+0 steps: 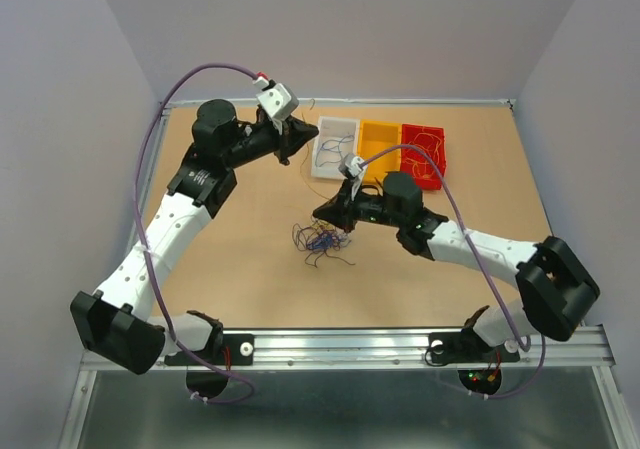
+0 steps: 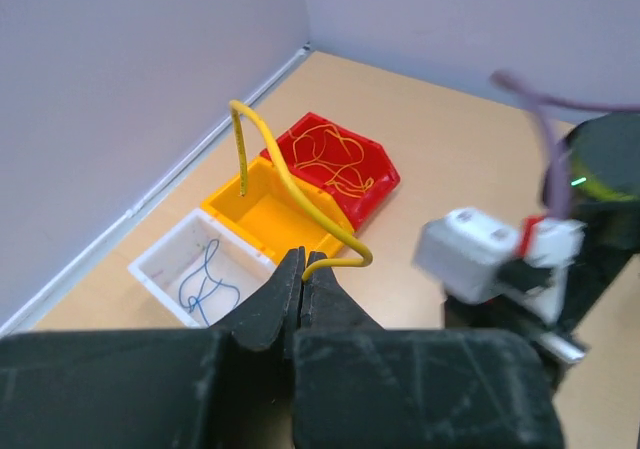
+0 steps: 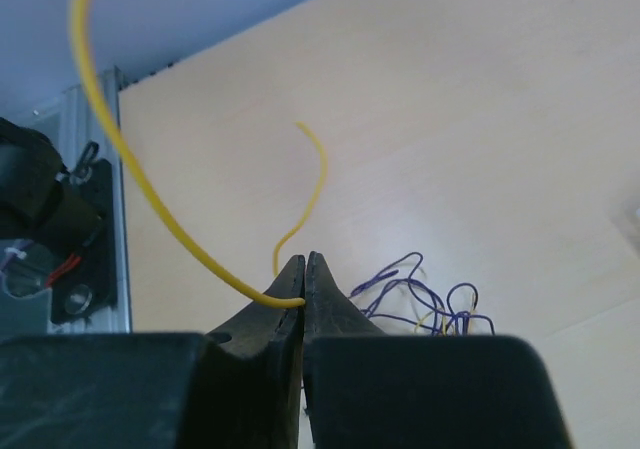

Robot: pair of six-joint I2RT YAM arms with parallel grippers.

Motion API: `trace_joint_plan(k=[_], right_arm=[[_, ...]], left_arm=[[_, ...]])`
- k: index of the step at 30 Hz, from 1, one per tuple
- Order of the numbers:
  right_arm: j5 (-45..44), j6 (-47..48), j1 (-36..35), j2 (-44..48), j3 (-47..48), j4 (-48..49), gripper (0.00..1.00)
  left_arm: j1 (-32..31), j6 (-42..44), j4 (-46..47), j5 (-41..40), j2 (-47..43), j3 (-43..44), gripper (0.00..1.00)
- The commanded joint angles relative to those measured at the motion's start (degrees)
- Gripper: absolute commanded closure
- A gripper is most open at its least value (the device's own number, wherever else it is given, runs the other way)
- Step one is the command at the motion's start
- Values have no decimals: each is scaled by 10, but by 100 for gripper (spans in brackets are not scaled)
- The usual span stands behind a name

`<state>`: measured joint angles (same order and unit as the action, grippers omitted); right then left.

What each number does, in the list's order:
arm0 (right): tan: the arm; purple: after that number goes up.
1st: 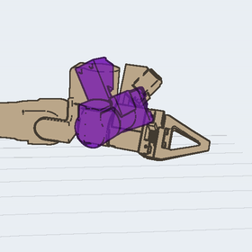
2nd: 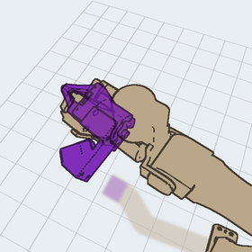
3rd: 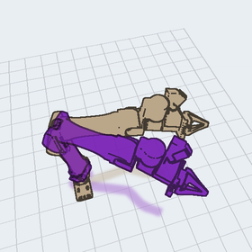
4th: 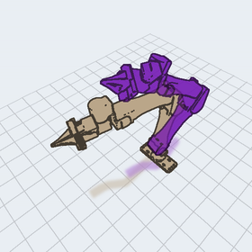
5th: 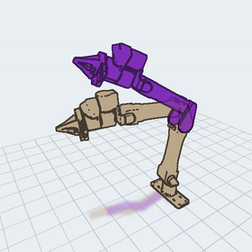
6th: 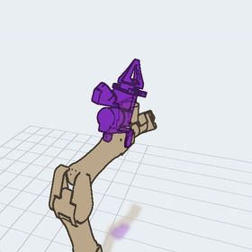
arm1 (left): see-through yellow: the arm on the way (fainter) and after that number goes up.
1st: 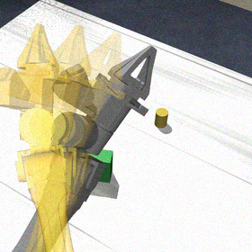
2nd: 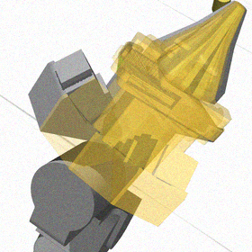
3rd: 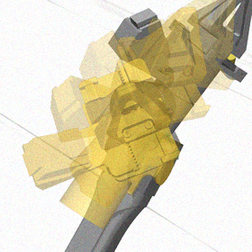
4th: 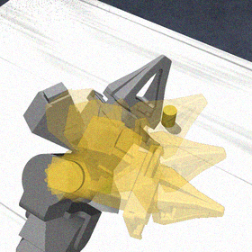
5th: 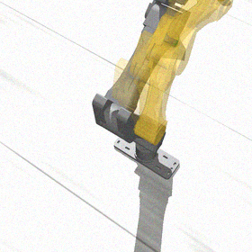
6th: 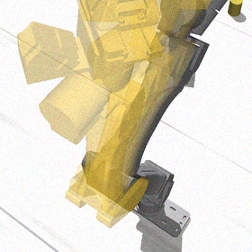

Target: Untangle the cables

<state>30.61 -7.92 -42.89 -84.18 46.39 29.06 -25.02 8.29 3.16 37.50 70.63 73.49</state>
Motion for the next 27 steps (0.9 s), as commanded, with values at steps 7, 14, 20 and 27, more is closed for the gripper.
trace_joint_plan(k=[7, 14, 20, 27], right_arm=[[-124, -49, -7, 197, 41, -51, 99], [-251, -58, -7, 243, 70, -96, 100], [-292, -50, -7, 197, 71, -99, 99], [-303, -56, -6, 165, 54, -38, 99]], left_arm=[[8, 6, 48, -18, 69, -71, 100], [7, 16, 89, 33, 61, -125, 100], [-12, 54, 74, 98, 69, -129, 100], [-45, 69, 81, 72, 85, -143, 100]])
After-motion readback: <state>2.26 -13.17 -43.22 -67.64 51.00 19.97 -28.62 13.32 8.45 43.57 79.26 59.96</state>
